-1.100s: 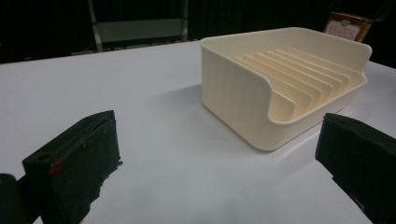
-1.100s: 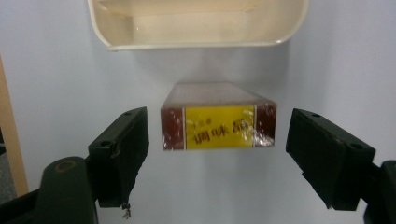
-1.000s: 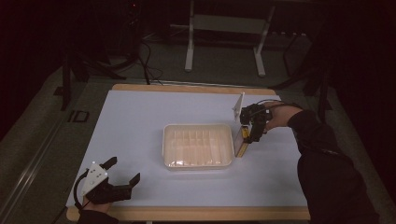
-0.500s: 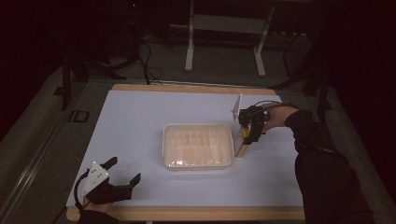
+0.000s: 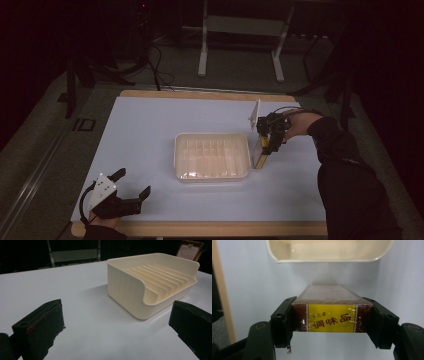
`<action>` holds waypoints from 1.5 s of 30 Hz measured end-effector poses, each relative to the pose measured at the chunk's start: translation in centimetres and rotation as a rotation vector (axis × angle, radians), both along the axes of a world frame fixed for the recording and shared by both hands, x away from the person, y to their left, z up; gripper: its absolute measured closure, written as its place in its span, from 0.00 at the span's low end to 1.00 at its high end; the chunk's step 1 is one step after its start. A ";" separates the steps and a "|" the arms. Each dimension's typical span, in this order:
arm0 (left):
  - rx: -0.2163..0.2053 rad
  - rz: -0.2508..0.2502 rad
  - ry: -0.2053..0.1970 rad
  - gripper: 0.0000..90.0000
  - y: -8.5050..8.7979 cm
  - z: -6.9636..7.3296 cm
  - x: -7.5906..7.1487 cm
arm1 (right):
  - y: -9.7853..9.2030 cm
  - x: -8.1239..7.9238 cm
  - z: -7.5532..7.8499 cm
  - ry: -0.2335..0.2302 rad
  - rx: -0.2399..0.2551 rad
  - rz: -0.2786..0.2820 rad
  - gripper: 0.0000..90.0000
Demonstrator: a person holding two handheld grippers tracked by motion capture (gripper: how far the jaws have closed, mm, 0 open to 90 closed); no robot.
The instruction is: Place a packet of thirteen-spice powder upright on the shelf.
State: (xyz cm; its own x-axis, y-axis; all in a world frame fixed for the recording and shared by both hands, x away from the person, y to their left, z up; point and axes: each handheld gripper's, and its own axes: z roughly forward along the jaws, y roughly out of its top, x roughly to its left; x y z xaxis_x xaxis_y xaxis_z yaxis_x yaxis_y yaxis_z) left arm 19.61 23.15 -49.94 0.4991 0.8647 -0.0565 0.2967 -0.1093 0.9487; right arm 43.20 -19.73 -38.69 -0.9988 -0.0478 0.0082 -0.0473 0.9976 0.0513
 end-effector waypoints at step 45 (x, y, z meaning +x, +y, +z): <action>0.004 -0.007 -0.007 0.00 -0.2 0.1 -0.1 | -0.7 -4.8 10.2 -0.044 0.147 0.042 0.36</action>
